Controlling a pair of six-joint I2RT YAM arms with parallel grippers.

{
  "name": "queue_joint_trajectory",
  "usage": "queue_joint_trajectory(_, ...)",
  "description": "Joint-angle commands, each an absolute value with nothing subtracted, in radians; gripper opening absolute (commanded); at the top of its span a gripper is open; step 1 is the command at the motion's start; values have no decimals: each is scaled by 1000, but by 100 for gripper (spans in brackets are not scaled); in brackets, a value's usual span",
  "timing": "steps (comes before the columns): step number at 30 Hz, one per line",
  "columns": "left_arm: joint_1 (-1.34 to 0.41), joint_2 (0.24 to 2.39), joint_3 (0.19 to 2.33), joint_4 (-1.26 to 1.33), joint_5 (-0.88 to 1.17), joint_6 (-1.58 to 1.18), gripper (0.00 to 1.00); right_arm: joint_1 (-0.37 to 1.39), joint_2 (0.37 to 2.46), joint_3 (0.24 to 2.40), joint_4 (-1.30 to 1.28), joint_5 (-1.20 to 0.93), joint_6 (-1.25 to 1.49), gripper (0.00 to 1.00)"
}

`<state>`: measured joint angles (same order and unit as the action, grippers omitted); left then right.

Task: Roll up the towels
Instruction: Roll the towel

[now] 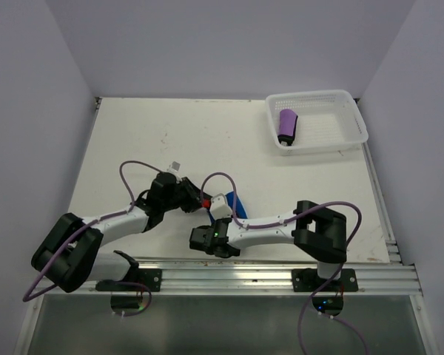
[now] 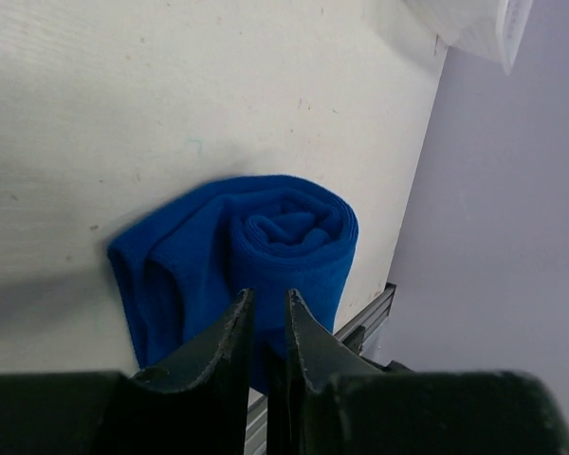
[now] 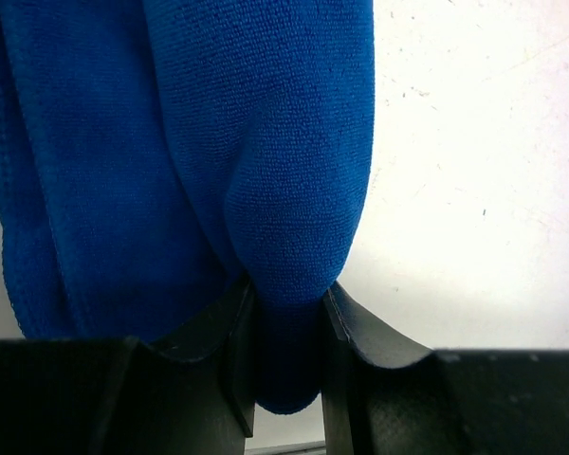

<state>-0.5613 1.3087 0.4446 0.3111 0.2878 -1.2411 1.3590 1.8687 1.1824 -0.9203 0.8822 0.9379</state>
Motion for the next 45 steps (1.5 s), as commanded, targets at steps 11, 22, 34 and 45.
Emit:
queue_joint_trajectory(11, -494, 1359, 555, 420, 385, -1348, 22, 1384, 1737, 1115, -781, 922, 930, 20)
queue_joint_trajectory(22, -558, 1472, 551, 540, 391, -1436, 22, 1384, 1730, 1108, -733, 917, 931, 20)
queue_joint_trajectory(34, -617, 1522, 502, 539, 272, -1293, 20, 1378, 1755, 1132, -718, 874, 914, 23)
queue_joint_trajectory(45, -614, 1529, 540, 443, 130, -1086, 20, 1342, 1710, 1124, -654, 776, 870, 40)
